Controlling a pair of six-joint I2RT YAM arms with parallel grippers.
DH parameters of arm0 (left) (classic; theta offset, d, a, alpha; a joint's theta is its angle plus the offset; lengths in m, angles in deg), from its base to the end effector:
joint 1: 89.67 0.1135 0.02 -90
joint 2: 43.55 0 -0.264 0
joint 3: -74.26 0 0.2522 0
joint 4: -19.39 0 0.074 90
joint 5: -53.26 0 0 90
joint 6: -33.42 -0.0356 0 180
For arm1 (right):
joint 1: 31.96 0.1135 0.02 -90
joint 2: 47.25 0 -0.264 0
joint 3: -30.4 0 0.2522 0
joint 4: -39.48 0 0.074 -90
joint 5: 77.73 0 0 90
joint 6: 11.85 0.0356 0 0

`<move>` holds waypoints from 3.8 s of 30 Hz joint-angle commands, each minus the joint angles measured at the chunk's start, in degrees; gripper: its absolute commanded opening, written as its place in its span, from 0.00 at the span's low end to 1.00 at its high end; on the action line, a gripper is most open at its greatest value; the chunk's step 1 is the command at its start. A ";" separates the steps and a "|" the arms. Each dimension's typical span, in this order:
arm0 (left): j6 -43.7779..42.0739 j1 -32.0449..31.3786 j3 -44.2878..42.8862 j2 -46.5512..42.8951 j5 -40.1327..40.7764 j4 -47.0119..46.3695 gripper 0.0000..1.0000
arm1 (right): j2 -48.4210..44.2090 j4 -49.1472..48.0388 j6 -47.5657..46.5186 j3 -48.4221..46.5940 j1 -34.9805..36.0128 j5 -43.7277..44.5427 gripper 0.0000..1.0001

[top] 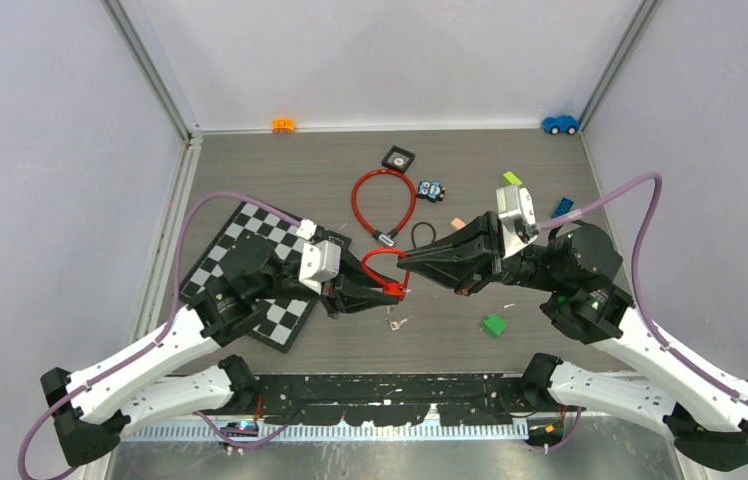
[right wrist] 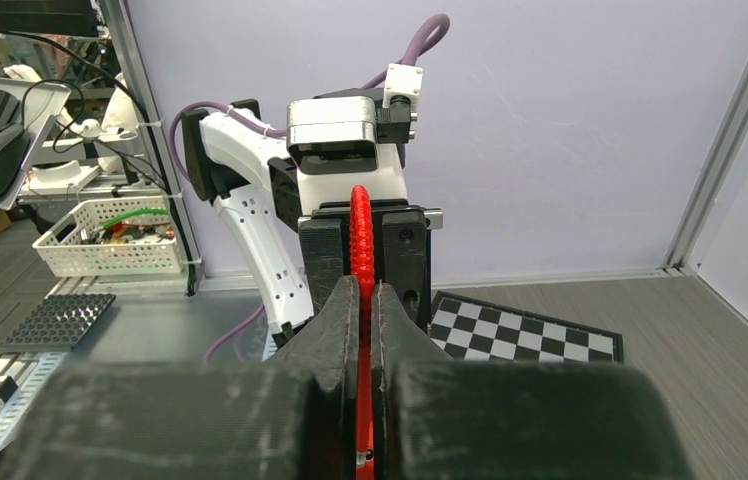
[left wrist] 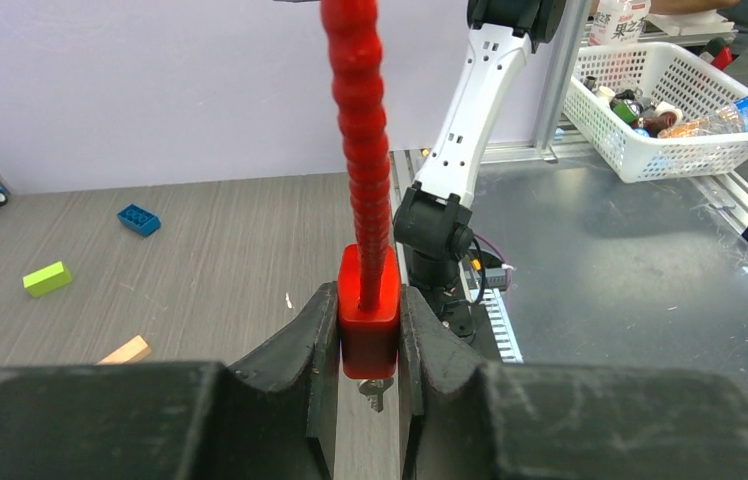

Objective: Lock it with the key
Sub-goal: Lock the lock.

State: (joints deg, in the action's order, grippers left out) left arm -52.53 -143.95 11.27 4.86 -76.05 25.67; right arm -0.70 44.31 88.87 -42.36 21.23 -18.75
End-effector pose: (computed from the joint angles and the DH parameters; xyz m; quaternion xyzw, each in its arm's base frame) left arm 0.0922 -0.1669 0.3891 0.4918 0.4497 -0.5393 0.5148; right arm 0.0824 0.1407 0.4546 -0.4026 0.4263 0.5491 0.5955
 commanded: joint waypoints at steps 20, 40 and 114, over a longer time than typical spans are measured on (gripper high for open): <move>1.13 -0.12 -0.17 -0.70 -1.47 -6.35 0.00 | 1.80 -3.31 1.26 2.13 0.42 0.44 0.01; 4.50 -0.12 3.60 -4.09 8.87 -14.78 0.00 | 0.65 -1.18 0.75 9.77 0.42 -0.76 0.01; 20.09 -0.12 7.38 -10.11 37.82 -33.30 0.00 | 0.62 -15.82 -16.49 8.58 0.45 8.79 0.44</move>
State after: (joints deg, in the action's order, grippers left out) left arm -35.96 -144.14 22.24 -5.11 -42.11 0.80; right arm -2.61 37.69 76.02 -30.38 21.56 -11.32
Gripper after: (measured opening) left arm 0.211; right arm 0.436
